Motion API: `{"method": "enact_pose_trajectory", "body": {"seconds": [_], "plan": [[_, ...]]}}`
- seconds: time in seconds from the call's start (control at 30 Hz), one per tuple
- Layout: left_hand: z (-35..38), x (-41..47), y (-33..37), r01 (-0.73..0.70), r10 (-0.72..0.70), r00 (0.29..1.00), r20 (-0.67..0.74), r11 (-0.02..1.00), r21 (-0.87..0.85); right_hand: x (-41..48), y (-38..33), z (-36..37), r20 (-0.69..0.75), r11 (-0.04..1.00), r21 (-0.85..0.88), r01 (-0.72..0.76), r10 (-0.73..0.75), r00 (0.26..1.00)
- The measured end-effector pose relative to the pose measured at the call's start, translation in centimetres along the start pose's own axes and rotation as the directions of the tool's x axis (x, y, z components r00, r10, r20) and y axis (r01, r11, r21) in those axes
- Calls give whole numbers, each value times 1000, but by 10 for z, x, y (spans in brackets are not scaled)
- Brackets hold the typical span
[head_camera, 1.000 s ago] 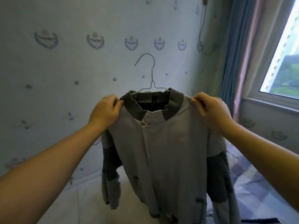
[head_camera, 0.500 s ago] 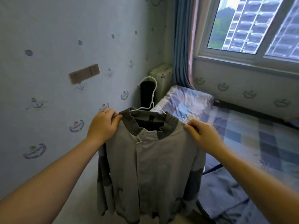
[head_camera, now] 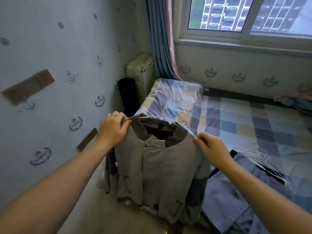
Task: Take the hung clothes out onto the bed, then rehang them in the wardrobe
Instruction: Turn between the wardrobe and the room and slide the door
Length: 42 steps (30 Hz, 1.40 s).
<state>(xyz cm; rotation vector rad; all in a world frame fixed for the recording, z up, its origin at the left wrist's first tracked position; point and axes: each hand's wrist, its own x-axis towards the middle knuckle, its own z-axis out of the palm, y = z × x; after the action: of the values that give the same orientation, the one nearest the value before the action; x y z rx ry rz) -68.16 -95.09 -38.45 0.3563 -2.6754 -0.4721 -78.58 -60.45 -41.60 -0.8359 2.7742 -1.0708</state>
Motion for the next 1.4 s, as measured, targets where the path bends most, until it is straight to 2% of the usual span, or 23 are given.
{"method": "enact_pose_trajectory", "body": {"seconds": [0.23, 0.37, 0.73, 0.83, 1.0, 1.1, 1.2, 1.3, 1.4], "plan": [[56, 120, 13, 1, -1, 1000, 13, 1000, -13, 101, 44, -22, -25, 998, 16, -61, 61, 998], [96, 159, 9, 39, -40, 998, 42, 999, 22, 143, 73, -14, -1, 993, 23, -114, 114, 993], [228, 209, -43, 155, -180, 935, 306, 982, 104, 203, 145, 71, 116, 933, -1, -361, 359, 926], [268, 208, -60, 178, -222, 887, 405, 974, 143, 210, 164, 105, 126, 893, -51, -448, 451, 884], [332, 204, -87, 162, -241, 824, 512, 967, 195, 217, 194, 161, 60, 770, -305, -560, 602, 796], [372, 210, -102, 173, -209, 771, 601, 978, 118, 229, 216, 191, 83, 731, -227, -643, 673, 735], [405, 220, -110, 248, -226, 760, 610, 967, 50, 242, 236, 214, 86, 689, -134, -713, 724, 684], [431, 227, -116, 346, -235, 751, 617, 936, -64, 252, 244, 230, 175, 687, -40, -726, 720, 672], [441, 223, -115, 347, -205, 690, 694, 936, -68, 253, 237, 238, 246, 664, 22, -747, 721, 648]]}}
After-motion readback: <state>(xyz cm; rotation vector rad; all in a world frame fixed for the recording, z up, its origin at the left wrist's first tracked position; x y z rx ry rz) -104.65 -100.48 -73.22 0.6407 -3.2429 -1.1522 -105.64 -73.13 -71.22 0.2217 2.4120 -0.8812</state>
